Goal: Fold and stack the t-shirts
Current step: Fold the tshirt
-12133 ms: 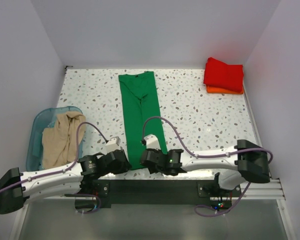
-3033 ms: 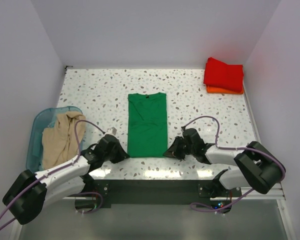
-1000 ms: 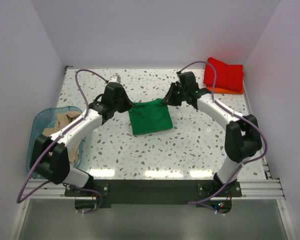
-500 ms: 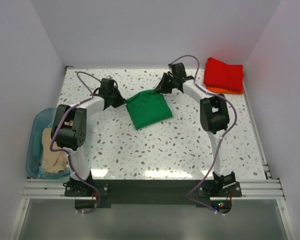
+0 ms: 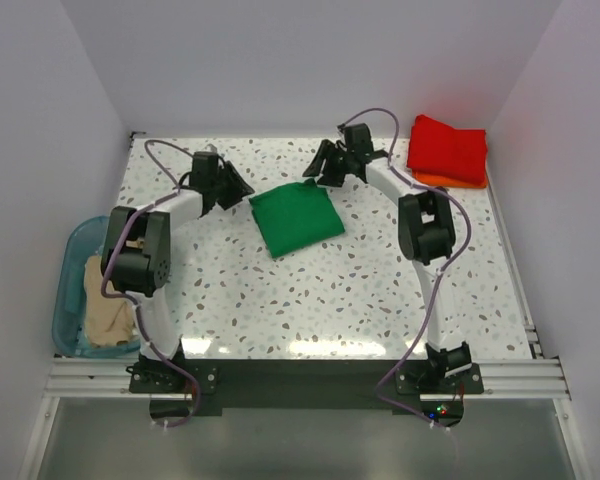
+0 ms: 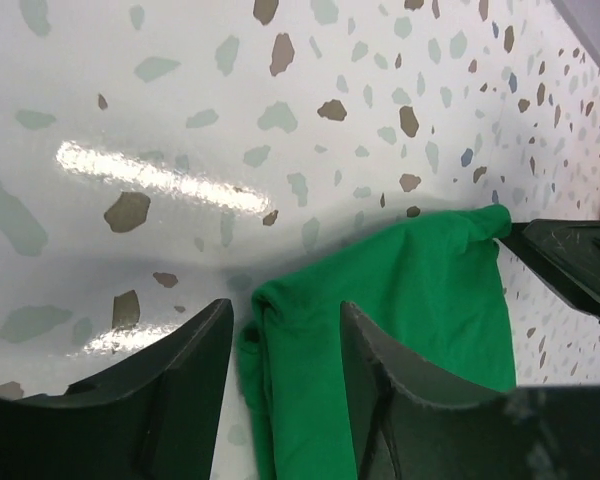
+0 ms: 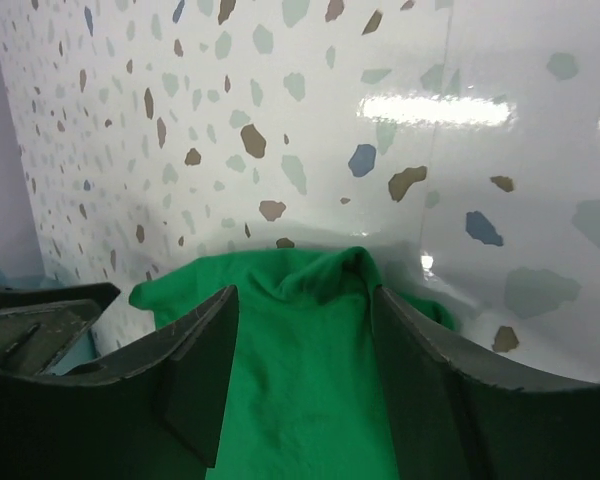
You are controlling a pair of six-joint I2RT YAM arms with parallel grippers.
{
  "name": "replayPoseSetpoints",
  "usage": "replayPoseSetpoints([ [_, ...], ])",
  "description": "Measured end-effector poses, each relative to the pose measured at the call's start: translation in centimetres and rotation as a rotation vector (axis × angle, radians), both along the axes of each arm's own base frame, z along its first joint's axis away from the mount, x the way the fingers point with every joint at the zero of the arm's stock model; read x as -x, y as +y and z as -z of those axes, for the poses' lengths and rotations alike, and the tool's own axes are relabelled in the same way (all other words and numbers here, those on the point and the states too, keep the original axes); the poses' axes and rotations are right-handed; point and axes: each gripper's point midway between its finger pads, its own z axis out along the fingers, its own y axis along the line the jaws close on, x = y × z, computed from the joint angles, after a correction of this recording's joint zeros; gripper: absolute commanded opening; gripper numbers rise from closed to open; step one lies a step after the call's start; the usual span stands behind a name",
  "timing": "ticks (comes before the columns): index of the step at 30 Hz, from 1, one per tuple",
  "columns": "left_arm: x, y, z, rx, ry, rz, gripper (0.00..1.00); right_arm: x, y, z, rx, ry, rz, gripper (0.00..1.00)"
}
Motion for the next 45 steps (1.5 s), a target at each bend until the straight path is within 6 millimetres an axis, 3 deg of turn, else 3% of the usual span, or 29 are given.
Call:
replayPoseSetpoints([
  [5, 0.0, 0.6, -3.3, -0.01, -0.06, -0.006, 0.52, 0.5, -2.2, -2.4, 0.057, -0.039, 0.031, 0.61],
  [9, 0.5, -0.1, -6.8, -0.022, -0.124, 0.004, 0.4, 2.2, -3.3, -6.0, 0.076, -0.092, 0.038, 0.6],
  [12, 1.2, -2.1, -8.4, -0.019, -0.161, 0.04, 0.27, 3.7, -3.6, -7.9, 0.076, -0.126, 0.032, 0.59],
  [15, 2.2, -4.9, -8.6, -0.016, -0.166, 0.092, 0.16, 5.6, -3.5, -7.8, 0.093, -0.13, 0.018, 0.57],
  [18, 3.7, -8.1, -8.3, -0.012, -0.162, 0.159, 0.08, 7.6, -2.6, -6.1, 0.107, -0.102, -0.015, 0.52],
  [22, 4.7, -11.0, -6.3, -0.005, -0.144, 0.218, 0.04, 11.1, -1.3, -1.7, 0.139, -0.022, -0.066, 0.45],
  [25, 5.3, -11.7, -2.5, -0.012, -0.078, 0.226, 0.01, 13.5, -1.2, 0.9, 0.163, 0.039, -0.09, 0.44],
  [29, 7.4, -11.1, 4.0, -0.028, 0.058, 0.216, 0.0, 14.8, -1.8, 3.2, 0.168, 0.077, -0.076, 0.42],
  [35, 7.8, -11.6, 4.0, 0.027, 0.024, 0.205, 0.0, 16.0, -1.8, 3.3, 0.134, 0.041, -0.048, 0.41],
  [40, 10.7, -11.5, 3.9, 0.035, 0.033, 0.217, 0.0, 20.1, -1.1, 3.5, 0.12, 0.046, -0.075, 0.4],
  [45, 14.3, -10.9, 3.6, 0.021, 0.058, 0.242, 0.07, 24.1, -0.3, 3.4, 0.114, 0.059, -0.13, 0.43],
])
